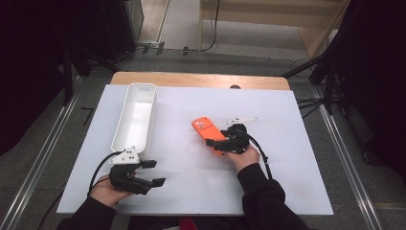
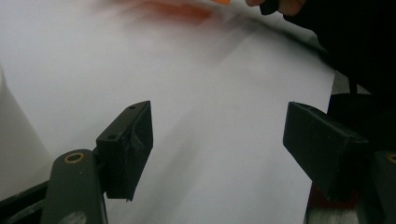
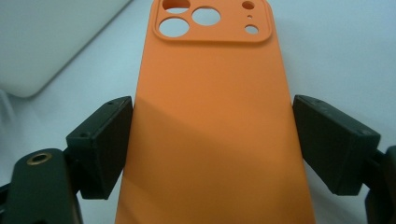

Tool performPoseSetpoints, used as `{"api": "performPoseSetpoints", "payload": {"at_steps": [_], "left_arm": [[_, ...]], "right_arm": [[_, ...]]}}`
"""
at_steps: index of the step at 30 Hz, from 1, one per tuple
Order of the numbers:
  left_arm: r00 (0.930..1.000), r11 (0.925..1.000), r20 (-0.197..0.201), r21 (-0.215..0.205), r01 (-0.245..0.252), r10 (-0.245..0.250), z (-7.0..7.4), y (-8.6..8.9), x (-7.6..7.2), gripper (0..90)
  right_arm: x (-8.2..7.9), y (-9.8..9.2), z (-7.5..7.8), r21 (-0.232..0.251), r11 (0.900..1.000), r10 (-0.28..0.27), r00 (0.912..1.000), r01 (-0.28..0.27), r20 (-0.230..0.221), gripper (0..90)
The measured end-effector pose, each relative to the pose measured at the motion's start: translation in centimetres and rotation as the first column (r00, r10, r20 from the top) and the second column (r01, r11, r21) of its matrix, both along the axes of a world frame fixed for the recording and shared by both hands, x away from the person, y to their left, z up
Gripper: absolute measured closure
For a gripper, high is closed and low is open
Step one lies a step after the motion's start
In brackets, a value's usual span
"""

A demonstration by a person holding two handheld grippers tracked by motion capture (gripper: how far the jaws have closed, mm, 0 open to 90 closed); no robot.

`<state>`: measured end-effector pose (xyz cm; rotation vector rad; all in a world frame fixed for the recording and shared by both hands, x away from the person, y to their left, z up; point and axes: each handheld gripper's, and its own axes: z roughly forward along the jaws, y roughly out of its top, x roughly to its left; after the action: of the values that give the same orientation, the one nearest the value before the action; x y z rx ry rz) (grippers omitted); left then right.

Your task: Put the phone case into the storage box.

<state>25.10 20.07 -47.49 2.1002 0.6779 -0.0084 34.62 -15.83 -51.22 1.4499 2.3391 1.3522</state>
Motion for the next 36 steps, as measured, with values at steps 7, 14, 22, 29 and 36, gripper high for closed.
{"api": "performPoseSetpoints", "payload": {"at_steps": [7, 14, 22, 29, 36], "left_arm": [[0.9977, 0.9991, -0.064, -0.038, 0.018, -0.02, 0.7, -0.9, 0.0, 21.4], [0.9953, 0.9968, -0.095, -0.075, -0.026, 0.019, 1.7, -1.8, 0.3, 21.3], [0.9901, 0.9963, -0.139, -0.079, -0.033, 0.022, 3.3, -3.2, 1.3, 21.5], [0.9843, 0.9972, -0.175, -0.065, -0.037, 0.025, 4.6, -4.9, 2.8, 21.9], [0.9844, 0.9974, -0.171, -0.05, -0.051, 0.042, 5.6, -6.1, 4.1, 22.0]], "right_arm": [[-0.1, -0.2, 0.5, 0.04, 0.999, -0.002, 0.9999, 0.003, -0.014, 14.8], [-0.6, -0.2, 1.2, 0.062, 0.998, -0.003, 0.9998, 0.005, -0.021, 14.8], [-1.4, -0.3, 2.0, 0.074, 0.997, -0.02, 0.9997, 0.021, -0.015, 14.8], [-2.3, -0.4, 2.7, 0.083, 0.995, -0.046, 0.9989, 0.046, -0.001, 14.8], [-3.3, -0.6, 3.7, 0.043, 0.995, -0.097, 0.9943, 0.095, 0.044, 14.8]]}}
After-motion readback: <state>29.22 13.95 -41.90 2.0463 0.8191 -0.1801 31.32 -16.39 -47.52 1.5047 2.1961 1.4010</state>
